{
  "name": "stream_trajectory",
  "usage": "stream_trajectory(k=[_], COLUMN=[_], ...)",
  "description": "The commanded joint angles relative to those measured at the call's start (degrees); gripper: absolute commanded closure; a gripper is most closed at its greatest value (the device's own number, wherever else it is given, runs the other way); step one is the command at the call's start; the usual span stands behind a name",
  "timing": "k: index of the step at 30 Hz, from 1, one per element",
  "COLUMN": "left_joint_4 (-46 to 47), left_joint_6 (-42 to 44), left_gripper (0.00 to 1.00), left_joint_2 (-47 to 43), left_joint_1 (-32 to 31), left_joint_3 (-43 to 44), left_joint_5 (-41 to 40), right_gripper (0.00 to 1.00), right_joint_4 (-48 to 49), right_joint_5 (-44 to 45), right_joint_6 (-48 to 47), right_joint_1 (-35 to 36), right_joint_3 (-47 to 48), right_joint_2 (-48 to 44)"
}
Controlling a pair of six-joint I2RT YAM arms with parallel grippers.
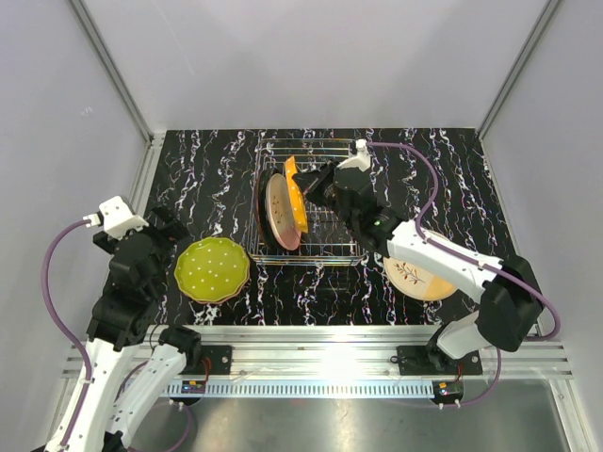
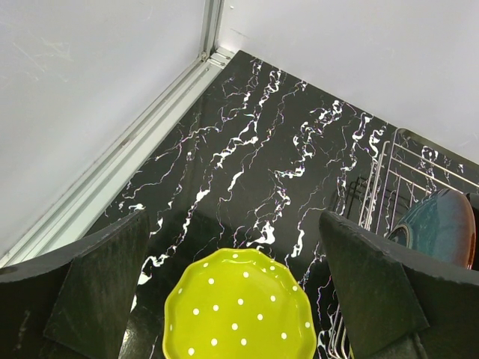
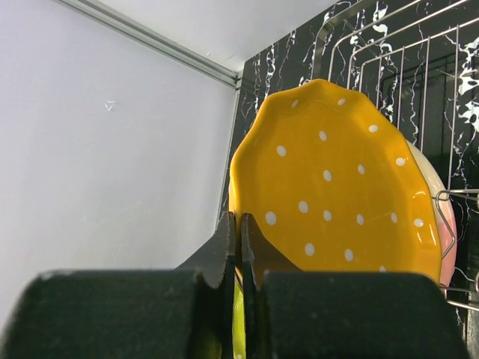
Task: Load the plates into the dish rack
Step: Insert the plate into the dish rack
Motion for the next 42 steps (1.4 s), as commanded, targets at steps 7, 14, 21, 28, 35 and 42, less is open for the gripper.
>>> stream_trajectory(k=[7, 14, 21, 28, 35, 42], left_joint_4=[1.8, 1.8, 1.8, 1.8, 1.9, 1.8], left_joint_6=[0.4, 0.4, 0.4, 0.4, 0.3, 0.3], left_gripper=[0.01, 0.01, 0.01, 0.01, 0.01, 0.01], left_joint_2=[0.9, 1.2, 1.1, 1.3, 1.5, 1.8], left_joint_1=[0.1, 0.1, 0.1, 0.1, 0.1, 0.1], left_joint_3=[-0.2, -0.2, -0.2, -0.2, -0.2, -0.2], left_joint_5=[0.9, 1.0, 1.2, 1.2, 1.5, 1.7], right_gripper=[1.00, 1.00, 1.00, 1.00, 1.00, 1.00], right_joint_4=[14.2, 15.6, 14.8, 11.5, 12.3, 12.7], right_joint_5=[2.2, 2.9, 4.2, 4.6, 4.8, 4.3], right_joint_6=[7.7, 10.0, 9.9, 7.6, 8.1, 9.5], right_joint_1=[-0.2, 0.2, 0.2, 0.3, 0.5, 0.6], right_joint_3=[-0.7, -2.5, -1.8, 3.8, 2.9, 2.6], right_joint_2=[-0.7, 0.6, 0.5, -0.2, -1.1, -0.2])
